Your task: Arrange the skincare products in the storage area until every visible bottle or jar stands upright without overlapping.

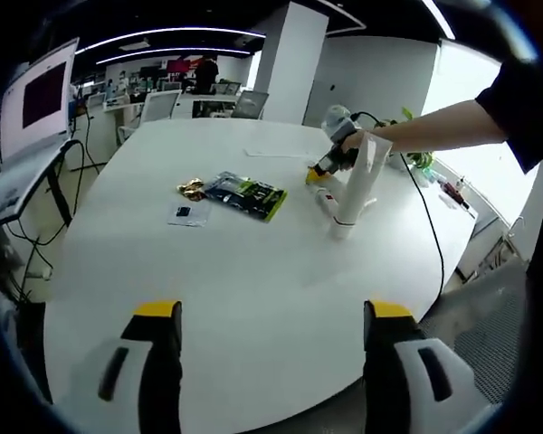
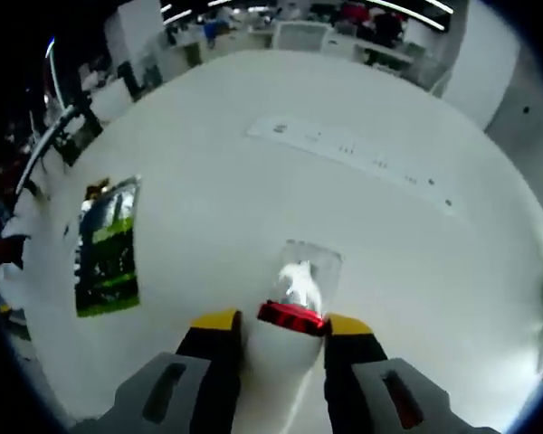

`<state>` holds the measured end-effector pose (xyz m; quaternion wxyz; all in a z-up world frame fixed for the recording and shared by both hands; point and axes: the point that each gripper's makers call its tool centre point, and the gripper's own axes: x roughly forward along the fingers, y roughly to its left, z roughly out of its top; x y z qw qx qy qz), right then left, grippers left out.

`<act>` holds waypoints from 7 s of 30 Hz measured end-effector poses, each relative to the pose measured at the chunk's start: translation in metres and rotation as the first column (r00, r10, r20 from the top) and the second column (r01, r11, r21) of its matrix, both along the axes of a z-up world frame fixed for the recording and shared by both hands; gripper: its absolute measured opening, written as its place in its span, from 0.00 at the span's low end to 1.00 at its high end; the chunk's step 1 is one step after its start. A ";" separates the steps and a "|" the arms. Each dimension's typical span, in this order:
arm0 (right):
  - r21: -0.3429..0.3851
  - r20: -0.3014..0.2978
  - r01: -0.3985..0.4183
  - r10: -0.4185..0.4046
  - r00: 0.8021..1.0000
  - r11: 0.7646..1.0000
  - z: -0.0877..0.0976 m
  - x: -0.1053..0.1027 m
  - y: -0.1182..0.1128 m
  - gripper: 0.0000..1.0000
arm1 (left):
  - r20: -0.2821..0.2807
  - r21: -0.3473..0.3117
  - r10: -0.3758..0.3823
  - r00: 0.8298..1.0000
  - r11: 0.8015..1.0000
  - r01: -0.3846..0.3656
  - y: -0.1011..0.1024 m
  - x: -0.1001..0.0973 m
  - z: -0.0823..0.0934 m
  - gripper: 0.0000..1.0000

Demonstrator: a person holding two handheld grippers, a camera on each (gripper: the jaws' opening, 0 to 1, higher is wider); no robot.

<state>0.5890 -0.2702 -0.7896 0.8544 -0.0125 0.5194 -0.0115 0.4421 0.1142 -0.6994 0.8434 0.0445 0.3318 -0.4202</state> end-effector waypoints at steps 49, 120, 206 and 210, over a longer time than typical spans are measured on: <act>0.085 0.348 0.058 -0.084 0.934 0.995 0.074 -0.024 -0.018 0.22 | 0.100 -0.018 0.074 0.992 0.997 -0.072 0.018 0.005 0.035 0.72; 0.043 0.589 -0.304 0.222 0.777 0.952 0.208 -0.227 0.112 0.21 | 0.193 -0.022 -0.449 0.872 0.887 0.462 -0.045 -0.098 0.088 0.99; 0.167 0.715 -0.854 0.536 0.449 0.492 0.243 -0.260 0.315 0.23 | 0.295 -0.401 -0.625 0.723 0.606 0.687 -0.124 -0.118 0.191 0.34; 0.195 0.719 -0.842 0.511 0.471 0.502 0.244 -0.255 0.312 0.23 | 0.260 -0.443 -0.617 0.742 0.607 0.660 -0.124 -0.111 0.190 0.34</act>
